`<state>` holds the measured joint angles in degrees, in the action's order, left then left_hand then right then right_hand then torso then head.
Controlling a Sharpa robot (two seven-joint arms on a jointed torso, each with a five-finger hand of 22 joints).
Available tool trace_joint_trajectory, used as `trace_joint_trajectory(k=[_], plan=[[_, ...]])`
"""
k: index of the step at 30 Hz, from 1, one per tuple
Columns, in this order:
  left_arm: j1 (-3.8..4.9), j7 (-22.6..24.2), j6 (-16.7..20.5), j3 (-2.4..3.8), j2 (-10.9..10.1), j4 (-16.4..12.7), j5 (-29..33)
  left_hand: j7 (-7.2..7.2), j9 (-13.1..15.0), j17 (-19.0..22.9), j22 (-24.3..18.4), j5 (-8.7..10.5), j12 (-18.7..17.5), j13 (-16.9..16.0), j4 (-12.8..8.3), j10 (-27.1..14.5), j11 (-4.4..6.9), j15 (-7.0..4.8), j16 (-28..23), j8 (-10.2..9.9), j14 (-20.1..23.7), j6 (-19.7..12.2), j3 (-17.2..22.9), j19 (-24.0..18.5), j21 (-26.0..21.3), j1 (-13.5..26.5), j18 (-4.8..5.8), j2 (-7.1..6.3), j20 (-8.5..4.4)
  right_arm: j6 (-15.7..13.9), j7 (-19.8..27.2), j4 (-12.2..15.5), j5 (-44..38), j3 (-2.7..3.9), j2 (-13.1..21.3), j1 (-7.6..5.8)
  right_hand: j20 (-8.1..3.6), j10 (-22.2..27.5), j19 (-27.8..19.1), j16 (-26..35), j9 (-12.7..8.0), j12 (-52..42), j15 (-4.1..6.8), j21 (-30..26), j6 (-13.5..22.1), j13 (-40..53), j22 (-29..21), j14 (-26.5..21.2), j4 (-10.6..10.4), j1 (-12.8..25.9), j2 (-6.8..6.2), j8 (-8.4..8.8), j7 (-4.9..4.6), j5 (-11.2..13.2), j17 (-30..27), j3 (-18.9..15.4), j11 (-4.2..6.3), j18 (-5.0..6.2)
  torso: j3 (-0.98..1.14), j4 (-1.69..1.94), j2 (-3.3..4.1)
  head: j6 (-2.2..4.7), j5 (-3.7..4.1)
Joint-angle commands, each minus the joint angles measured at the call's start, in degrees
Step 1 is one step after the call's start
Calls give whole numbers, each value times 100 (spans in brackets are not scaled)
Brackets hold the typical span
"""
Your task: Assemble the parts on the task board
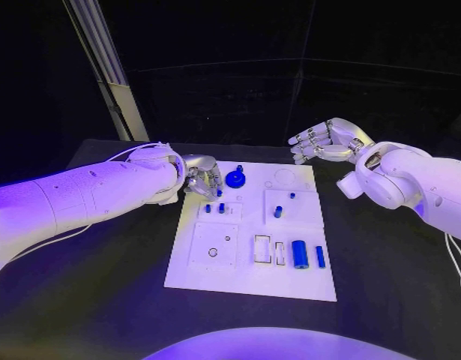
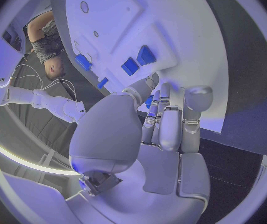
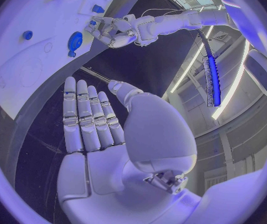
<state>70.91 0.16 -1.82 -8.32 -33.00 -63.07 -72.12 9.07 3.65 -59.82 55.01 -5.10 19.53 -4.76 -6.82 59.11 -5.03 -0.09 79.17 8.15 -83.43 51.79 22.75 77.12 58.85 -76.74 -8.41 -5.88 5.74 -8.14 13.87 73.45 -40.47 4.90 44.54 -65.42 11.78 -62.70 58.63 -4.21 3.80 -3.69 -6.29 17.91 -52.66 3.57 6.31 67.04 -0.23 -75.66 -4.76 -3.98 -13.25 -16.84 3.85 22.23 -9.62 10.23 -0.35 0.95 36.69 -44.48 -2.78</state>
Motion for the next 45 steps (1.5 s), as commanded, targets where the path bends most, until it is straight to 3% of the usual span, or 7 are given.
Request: trace_joint_trajectory(k=[1, 6, 11, 16, 21, 28, 45], plan=[[4, -14, 230, 0, -48, 20, 36, 8, 0, 24, 13, 29, 34, 16, -12, -87, -4, 32, -22, -48, 19, -98, -38, -15, -19, 62, 66, -13, 23, -16, -172, -24, -442, 3, 5, -11, -30, 62, 115, -80, 7, -15, 26, 32, 30, -3, 11, 127, 80, -40, -52, 0, -3, 66, 20, -18, 14, 21, -1, 0, 1, 9, 1], [4, 69, 418, 2, -114, 39, 118, 8, 7, 65, 14, 24, 6, 45, -36, -242, -33, 50, -31, -83, 30, -185, -48, -20, -30, 48, 67, -11, 36, -64, -374, -76, -1158, 3, 8, -11, -158, 44, 460, -241, 21, -87, 140, 263, -63, 5, 120, 426, 213, -119, -49, -39, 66, 203, 49, -66, 81, 31, -4, 1, 1, 14, 1], [5, 369, 754, 4, -228, 19, 456, 38, 25, 135, -54, 15, 4, 62, -65, -304, -57, 67, -57, -47, 51, -135, -9, -55, -105, 2, 51, 38, 49, -23, -620, -71, -2329, 2, 29, -3, -532, -396, 1226, -863, 62, -344, 536, 1021, -482, 29, 520, 1632, 414, -262, -33, -192, 283, 347, 386, -156, 334, 25, -4, -2, -1, 21, 11], [9, 1325, 1335, 4, -485, -115, 2282, 144, 65, 1006, -896, 12, 54, 83, -151, -308, -151, 133, -479, 153, 388, 251, 180, -517, -966, -72, -125, 133, 101, 20, -893, 108, -3592, 2, 101, 55, -719, -746, 1468, -1522, 60, -434, 722, 1665, -805, 39, 915, 1966, 505, -287, 7, -240, 451, 422, 867, -92, 497, 6, 9, -3, -4, 38, 111], [9, 2192, 1353, -4, -727, -436, 4831, 160, 36, 2118, -1351, 17, 159, 72, -136, -248, -153, 141, -1112, 189, 921, 329, 267, -925, -1534, -15, -211, 212, 124, -107, -1182, 354, -4670, 2, 164, 185, -744, -771, 1333, -2079, 25, -346, 734, 2111, -869, 34, 1236, 1900, 512, -198, -53, -147, 470, 549, 1324, 17, 533, 2, 3, -4, 4, 75, 266], [0, 2829, 1097, -14, -1023, -958, 6989, 120, 43, 2527, -1436, 9, 386, 17, -55, -57, -90, 108, -1365, 280, 1134, 457, 210, -1025, -1687, 91, -217, 295, 105, -252, -1456, 540, -5433, 2, 177, 356, -713, -478, 1252, -2333, -11, -145, 680, 2377, -677, -2, 1429, 1871, 485, -107, -143, 22, 393, 681, 1565, 102, 463, 1, -3, 0, 6, 99, 374], [-9, 2976, 1028, -43, -1334, -1389, 7731, 133, 24, 3000, -1529, 1, 462, 29, -72, -213, -112, 122, -1648, 294, 1389, 402, 164, -1094, -1842, 106, -209, 314, 104, -124, -1605, 536, -5885, -3, 6, 506, -633, -237, 1094, -2854, 9, -48, 630, 2877, -476, 6, 1786, 1758, 463, -103, -199, 27, 337, 1006, 2020, 323, 385, 21, -4, 0, 9, 68, 404]])
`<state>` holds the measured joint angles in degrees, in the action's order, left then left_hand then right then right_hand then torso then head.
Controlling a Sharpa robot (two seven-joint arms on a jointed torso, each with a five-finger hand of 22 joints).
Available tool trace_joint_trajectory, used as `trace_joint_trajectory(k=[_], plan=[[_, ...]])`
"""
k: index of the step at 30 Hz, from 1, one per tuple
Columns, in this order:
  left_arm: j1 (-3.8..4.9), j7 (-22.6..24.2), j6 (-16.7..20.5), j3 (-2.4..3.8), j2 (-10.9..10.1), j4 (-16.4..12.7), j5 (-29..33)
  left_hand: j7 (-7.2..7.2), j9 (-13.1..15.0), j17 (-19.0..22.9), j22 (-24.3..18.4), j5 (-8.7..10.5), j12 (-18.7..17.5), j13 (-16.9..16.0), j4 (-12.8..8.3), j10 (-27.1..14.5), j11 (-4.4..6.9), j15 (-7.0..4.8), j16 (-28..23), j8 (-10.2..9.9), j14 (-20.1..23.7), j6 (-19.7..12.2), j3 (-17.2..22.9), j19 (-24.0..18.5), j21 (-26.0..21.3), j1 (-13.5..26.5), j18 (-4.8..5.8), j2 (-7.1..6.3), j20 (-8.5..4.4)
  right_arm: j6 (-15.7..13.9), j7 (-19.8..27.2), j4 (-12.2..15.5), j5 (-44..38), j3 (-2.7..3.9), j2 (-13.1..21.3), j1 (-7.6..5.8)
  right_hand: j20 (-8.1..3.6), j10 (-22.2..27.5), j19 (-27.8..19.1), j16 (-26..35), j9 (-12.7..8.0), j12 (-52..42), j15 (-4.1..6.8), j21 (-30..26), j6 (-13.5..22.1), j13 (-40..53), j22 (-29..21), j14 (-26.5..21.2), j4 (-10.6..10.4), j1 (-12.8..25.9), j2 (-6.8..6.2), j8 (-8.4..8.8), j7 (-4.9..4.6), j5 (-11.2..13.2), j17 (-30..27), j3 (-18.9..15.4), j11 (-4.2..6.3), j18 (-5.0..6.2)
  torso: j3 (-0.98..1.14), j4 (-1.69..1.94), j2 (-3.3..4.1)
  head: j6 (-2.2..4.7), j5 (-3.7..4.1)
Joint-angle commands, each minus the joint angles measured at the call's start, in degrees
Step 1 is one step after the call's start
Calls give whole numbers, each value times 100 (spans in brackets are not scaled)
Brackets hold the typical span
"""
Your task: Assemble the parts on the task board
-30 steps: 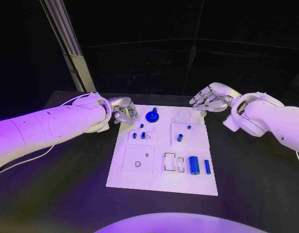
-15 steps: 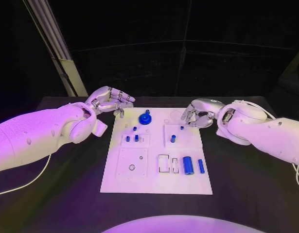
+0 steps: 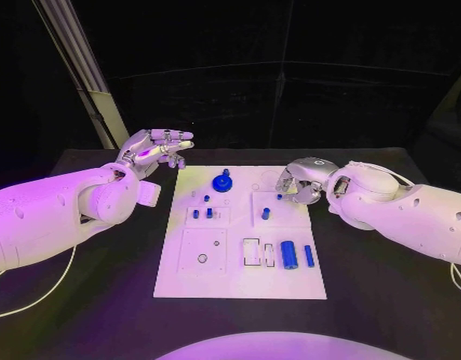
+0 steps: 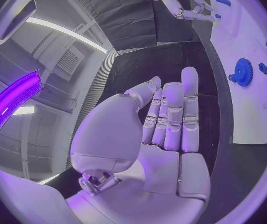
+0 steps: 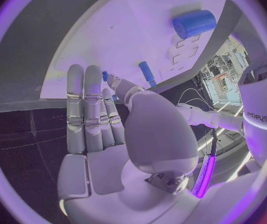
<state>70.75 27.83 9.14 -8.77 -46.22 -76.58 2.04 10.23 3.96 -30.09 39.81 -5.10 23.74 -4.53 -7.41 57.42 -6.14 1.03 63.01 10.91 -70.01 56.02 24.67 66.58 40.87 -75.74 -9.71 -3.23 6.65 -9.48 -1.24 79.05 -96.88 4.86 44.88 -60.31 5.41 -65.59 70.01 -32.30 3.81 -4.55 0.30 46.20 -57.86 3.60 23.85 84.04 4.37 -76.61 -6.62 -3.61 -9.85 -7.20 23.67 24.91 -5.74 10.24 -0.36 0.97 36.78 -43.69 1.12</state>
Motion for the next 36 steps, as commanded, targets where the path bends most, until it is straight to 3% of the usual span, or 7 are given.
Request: trace_joint_trajectory(k=[1, 11, 22, 36], plan=[[7, 208, -75, 2, -14, -49, 318, 18, -8, 35, -12, 1, 43, 6, -13, -47, -2, 11, -37, 19, 52, -22, -29, -41, -48, 6, -79, 49, 14, 22, -96, -41, -250, 0, -43, -3, 5, 55, -54, -69, 10, 35, -30, 73, 40, 3, 49, 51, 2, -11, -9, -11, -4, 60, 58, 74, -4, 21, -5, 2, 0, -9, 22], [6, 162, -124, -6, -26, -102, 325, 26, -9, 84, -23, -2, 59, 7, -20, -73, -8, 15, -66, 22, 80, -33, -24, -49, -67, -4, -79, 66, 16, 166, -108, -150, -284, -5, -159, 27, 12, 30, 18, -311, 19, 5, -25, 573, -21, 6, 640, 37, -18, -22, 32, -26, 11, 115, 234, 255, 7, -44, 2, -5, -2, -23, 35], [6, 137, -129, -16, -24, -117, 300, 35, -9, 156, -35, -6, 78, 8, -36, -104, -16, 19, -106, 27, 120, -45, -21, -57, -87, -20, -78, 74, 19, 329, -86, -243, -313, -14, -270, 64, 1, -116, 252, -658, 33, -42, -4, 1353, -179, 10, 1638, 51, -31, -31, 87, -43, 39, 126, 461, 445, 45, -177, 2, -4, -3, -28, 28], [7, 123, -118, -20, -31, -105, 296, 36, -9, 161, -36, -6, 79, 8, -37, -106, -17, 20, -108, 27, 123, -46, -21, -58, -88, -21, -78, 74, 19, 482, -221, -281, -551, -30, -353, 98, -31, -396, 505, -1621, 56, -85, 46, 2180, -440, 32, 2736, 86, -36, -27, 155, -71, 120, 174, 1365, 520, 132, -328, 0, -4, -2, -45, 51]])
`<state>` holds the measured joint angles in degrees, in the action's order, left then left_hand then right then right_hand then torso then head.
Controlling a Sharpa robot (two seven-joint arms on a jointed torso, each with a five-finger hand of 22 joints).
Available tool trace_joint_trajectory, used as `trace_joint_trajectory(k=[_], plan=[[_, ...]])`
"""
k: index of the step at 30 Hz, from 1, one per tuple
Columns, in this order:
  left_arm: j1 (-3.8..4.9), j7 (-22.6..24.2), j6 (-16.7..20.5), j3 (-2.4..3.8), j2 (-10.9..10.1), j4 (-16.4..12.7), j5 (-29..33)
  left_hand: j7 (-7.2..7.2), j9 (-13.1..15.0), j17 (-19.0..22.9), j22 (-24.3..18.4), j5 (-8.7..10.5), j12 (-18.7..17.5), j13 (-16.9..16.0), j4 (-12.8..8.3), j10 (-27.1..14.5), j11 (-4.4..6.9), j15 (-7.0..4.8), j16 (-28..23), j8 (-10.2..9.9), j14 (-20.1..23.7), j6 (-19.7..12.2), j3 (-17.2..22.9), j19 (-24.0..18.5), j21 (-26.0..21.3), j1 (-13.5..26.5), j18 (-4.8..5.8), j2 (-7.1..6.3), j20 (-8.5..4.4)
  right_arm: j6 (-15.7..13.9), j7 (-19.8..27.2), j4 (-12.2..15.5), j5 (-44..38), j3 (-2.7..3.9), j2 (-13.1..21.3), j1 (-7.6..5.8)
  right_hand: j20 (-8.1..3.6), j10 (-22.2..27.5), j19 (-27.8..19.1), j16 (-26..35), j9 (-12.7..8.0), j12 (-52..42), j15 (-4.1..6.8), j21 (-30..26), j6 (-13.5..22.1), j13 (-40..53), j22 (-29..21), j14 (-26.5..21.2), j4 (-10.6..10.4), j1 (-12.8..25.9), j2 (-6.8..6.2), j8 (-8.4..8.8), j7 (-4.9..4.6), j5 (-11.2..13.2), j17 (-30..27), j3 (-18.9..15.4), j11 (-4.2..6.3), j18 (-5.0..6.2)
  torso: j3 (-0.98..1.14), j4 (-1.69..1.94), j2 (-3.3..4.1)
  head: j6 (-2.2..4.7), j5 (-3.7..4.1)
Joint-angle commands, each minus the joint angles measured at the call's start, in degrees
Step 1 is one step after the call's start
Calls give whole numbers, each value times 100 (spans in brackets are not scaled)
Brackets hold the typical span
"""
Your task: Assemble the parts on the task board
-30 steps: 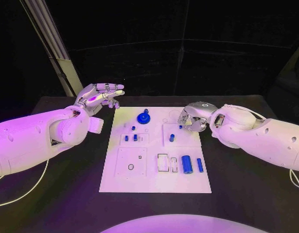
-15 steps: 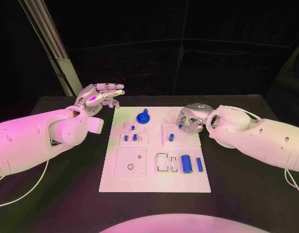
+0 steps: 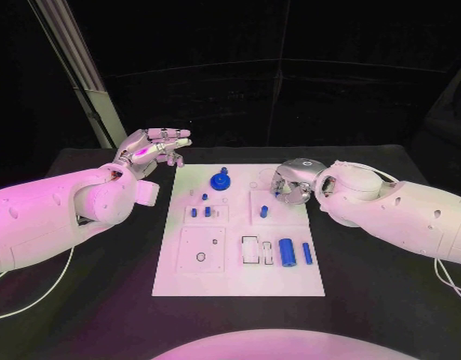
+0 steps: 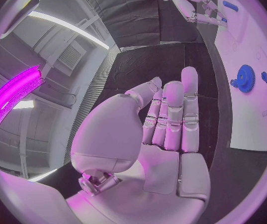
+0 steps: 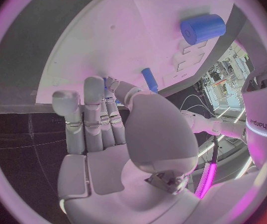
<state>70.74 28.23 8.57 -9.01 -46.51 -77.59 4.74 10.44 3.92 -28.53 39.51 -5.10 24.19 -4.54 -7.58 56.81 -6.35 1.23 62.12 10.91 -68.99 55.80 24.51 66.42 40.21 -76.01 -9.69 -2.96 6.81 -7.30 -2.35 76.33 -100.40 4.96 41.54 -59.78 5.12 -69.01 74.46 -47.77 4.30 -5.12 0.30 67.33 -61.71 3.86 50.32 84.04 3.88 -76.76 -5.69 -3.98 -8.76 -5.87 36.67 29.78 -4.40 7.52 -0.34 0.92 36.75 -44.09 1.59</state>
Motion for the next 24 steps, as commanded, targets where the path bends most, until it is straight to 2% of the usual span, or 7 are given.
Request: trace_joint_trajectory(k=[1, 5, 10, 16, 24], plan=[[8, 82, -60, 4, -3, -2, 27, 15, -5, 5, -5, -6, 34, 9, -20, -44, 4, -1, -20, 28, 21, -24, -4, -42, -21, 6, -80, 48, 3, 265, -137, -8, -242, -43, -23, 45, -4, -66, 67, -123, 7, -25, 46, 106, -68, 6, 138, 82, 12, -9, 62, -32, 12, 49, 108, 29, 3, -62, -2, 2, 0, -8, 6], [8, 75, -58, 4, -6, 3, 27, 17, -5, 23, -9, -5, 41, 9, -26, -53, 2, 1, -30, 29, 32, -28, -5, -44, -27, 2, -80, 48, 4, 312, -290, 13, -489, -55, -37, 54, -15, -150, 139, -416, 14, -28, 64, 336, -153, 13, 457, 86, 33, -25, 47, -35, 41, 104, 383, 11, 29, -108, -4, 2, -2, -17, 20], [9, 68, -51, 4, -12, 4, 27, 18, -5, 28, -11, -6, 48, 9, -34, -59, 1, 2, -34, 31, 36, -30, -3, -45, -31, -6, -81, 49, 4, 315, -419, 56, -695, -60, -30, 68, -24, -212, 165, -570, 19, -22, 75, 457, -218, 21, 613, 76, 80, -82, 58, -39, 53, 83, 514, 27, 41, -129, 0, -2, -5, -21, 27], [10, 49, -47, 4, -22, 14, 27, 19, -5, 38, -14, -6, 55, 9, -44, -69, -1, 2, -39, 34, 42, -32, -2, -46, -36, -16, -81, 49, 5, -74, -504, 180, -784, -62, 25, 80, -25, -262, 217, -810, 14, 6, 76, 628, -250, 30, 853, 76, 123, -132, 93, -21, 48, 20, 744, 88, 42, -164, 1, -8, -3, -15, 30], [10, 37, -39, 4, -22, 33, 27, 21, -5, 54, -16, -6, 58, 11, -52, -85, -5, 3, -48, 36, 50, -37, -3, -47, -40, -21, -81, 46, 5, -537, -514, 314, -772, -60, 102, 83, -23, -293, 244, -959, 12, 23, 76, 727, -275, 37, 988, 79, 150, -155, 111, -14, 48, 38, 881, 140, 47, -183, 2, 2, -3, -14, 41]])
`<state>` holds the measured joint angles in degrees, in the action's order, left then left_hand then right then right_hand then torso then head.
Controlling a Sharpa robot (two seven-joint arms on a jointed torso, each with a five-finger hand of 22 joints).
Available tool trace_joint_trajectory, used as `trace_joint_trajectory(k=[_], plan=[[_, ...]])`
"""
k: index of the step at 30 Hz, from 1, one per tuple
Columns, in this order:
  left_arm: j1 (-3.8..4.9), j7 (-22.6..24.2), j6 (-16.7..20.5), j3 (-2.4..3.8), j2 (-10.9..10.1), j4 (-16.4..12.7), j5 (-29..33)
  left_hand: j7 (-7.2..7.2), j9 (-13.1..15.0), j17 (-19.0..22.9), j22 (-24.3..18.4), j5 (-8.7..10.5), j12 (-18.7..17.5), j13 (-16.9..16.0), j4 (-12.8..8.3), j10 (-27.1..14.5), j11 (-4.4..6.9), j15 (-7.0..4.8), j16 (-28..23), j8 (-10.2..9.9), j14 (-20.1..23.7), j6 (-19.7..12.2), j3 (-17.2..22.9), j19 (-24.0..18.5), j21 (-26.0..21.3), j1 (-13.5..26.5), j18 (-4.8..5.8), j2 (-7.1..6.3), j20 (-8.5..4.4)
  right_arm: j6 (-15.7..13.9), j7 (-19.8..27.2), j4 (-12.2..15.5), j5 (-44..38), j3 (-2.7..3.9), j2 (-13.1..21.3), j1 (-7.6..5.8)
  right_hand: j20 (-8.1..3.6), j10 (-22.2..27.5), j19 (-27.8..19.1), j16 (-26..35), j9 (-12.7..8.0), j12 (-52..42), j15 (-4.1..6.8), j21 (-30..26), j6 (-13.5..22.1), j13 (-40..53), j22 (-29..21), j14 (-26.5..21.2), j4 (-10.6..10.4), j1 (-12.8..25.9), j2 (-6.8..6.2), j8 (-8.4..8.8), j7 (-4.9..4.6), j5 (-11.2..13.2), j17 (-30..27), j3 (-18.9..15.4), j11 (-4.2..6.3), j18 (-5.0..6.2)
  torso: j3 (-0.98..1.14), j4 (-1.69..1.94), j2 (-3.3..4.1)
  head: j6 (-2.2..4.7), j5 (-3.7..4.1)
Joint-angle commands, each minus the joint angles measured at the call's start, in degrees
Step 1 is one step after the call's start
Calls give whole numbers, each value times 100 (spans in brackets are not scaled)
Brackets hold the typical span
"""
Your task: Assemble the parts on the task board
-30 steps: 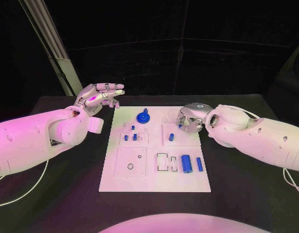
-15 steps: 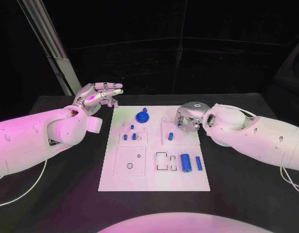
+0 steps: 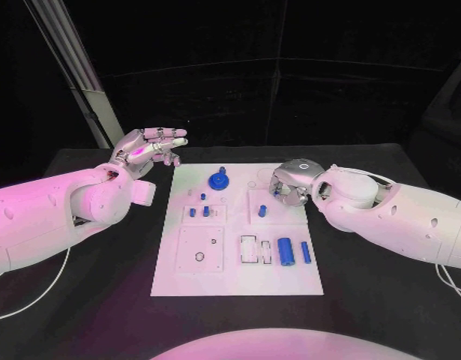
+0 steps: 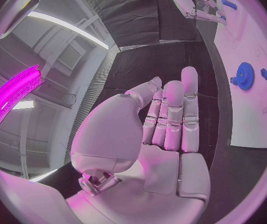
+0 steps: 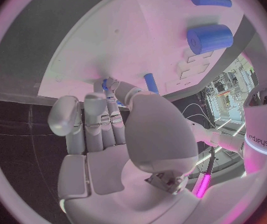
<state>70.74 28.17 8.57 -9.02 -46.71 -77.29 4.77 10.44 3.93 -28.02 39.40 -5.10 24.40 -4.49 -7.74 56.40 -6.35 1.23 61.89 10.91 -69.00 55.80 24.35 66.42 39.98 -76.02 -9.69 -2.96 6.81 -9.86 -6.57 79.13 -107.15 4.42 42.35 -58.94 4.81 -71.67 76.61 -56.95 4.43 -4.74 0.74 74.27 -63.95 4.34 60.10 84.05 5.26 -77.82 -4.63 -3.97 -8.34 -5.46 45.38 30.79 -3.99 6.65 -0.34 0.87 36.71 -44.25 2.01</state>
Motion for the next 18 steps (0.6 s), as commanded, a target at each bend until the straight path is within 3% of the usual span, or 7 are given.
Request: trace_joint_trajectory(k=[1, 18], plan=[[10, 42, -37, 5, -3, 5, 23, 22, -6, 4, -5, -6, 38, 7, -37, -47, -5, 3, -24, 37, 51, -38, 13, -48, -18, -21, -81, 46, 5, -319, -89, 46, -77, -6, 30, 0, 7, -27, 30, -41, -2, -16, 33, 33, -51, -11, 10, 79, 13, -48, 5, -14, 7, -2, 9, 40, 6, -96, 1, 6, 2, 2, -1], [12, 27, -16, 5, -23, 63, 23, 29, -7, 19, -10, -7, 48, 11, -54, -82, -12, 7, -32, 40, 62, -50, 19, -50, -26, -37, -81, 54, 7, -559, 4, 343, 618, 2, 325, -3, 10, -27, 11, -85, -9, 10, 28, 64, -48, -11, 35, 58, 42, -73, 14, 1, -2, 19, 26, 93, -2, -96, -5, 5, 0, 8, 18]])
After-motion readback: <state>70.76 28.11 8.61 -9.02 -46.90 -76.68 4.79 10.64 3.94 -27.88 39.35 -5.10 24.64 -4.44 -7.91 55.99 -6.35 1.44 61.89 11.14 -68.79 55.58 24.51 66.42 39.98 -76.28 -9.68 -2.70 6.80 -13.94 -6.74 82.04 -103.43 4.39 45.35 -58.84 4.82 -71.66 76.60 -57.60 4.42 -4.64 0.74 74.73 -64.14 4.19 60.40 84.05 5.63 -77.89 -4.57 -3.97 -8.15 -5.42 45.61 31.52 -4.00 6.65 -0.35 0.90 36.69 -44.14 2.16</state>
